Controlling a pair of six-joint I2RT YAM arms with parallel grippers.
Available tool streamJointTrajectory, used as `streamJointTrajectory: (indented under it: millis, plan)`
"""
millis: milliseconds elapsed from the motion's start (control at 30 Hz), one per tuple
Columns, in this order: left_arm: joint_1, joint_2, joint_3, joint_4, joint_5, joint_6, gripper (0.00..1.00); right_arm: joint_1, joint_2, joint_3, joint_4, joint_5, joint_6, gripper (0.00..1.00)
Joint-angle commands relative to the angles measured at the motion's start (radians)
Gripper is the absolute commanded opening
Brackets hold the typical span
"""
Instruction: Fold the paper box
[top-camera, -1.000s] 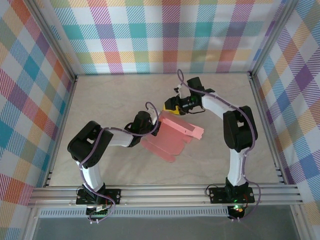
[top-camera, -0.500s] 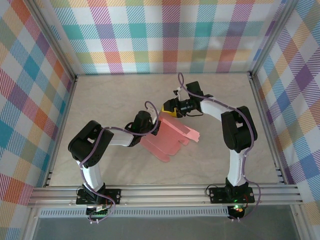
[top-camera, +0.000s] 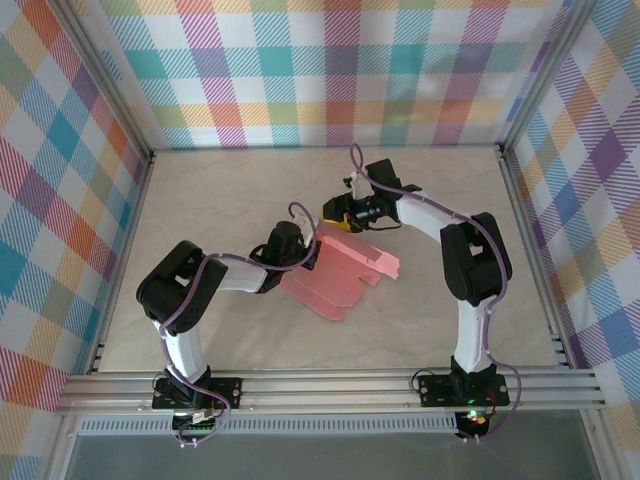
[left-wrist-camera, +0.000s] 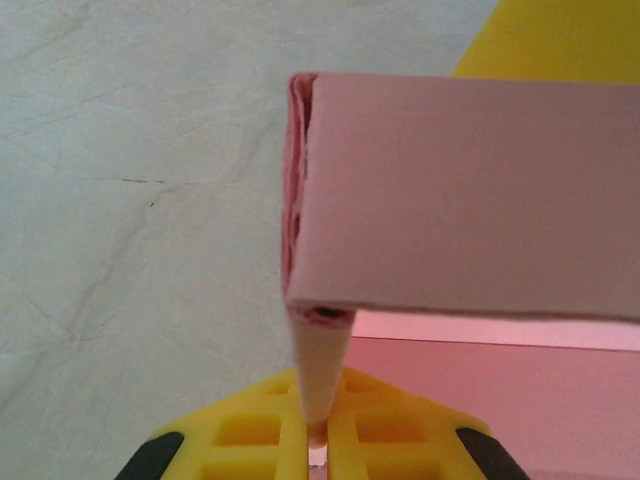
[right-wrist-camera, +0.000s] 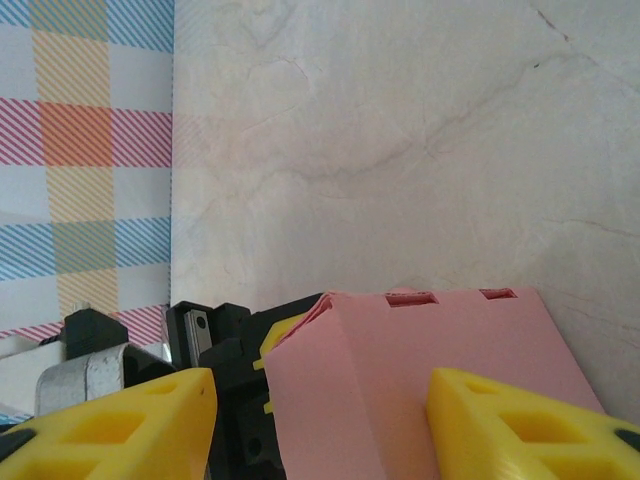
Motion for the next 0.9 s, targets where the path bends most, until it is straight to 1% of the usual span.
streamJointTrajectory:
  millis: [0, 133, 267, 433, 633, 733, 867]
  plan:
    - [-0.004, 0.031, -0.005, 0.001, 0.006, 0.010, 0.10, 0.033, 0.043, 0.021, -0.055, -0.065, -0.022, 0.60]
    - [-0.004, 0.042, -0.008, 0.015, 0.014, 0.010, 0.10, 0.032, 0.078, 0.020, -0.055, -0.095, -0.035, 0.63]
    - [-0.004, 0.039, -0.006, 0.006, 0.008, 0.011, 0.10, 0.031, 0.089, 0.014, -0.045, -0.095, -0.039, 0.58]
    - [-0.004, 0.044, -0.001, -0.001, 0.009, 0.005, 0.11, 0.026, 0.096, 0.000, -0.061, -0.088, -0.069, 0.50]
    - [-0.004, 0.051, 0.002, -0.003, 0.008, 0.001, 0.20, 0.023, 0.112, -0.012, -0.076, -0.065, -0.095, 0.41]
    - [-0.004, 0.051, 0.004, -0.002, 0.010, -0.002, 0.18, 0.022, 0.111, -0.012, -0.079, -0.060, -0.099, 0.38]
    - [-0.004, 0.047, 0.002, -0.001, 0.008, -0.009, 0.16, 0.016, 0.099, -0.013, -0.074, -0.062, -0.099, 0.39]
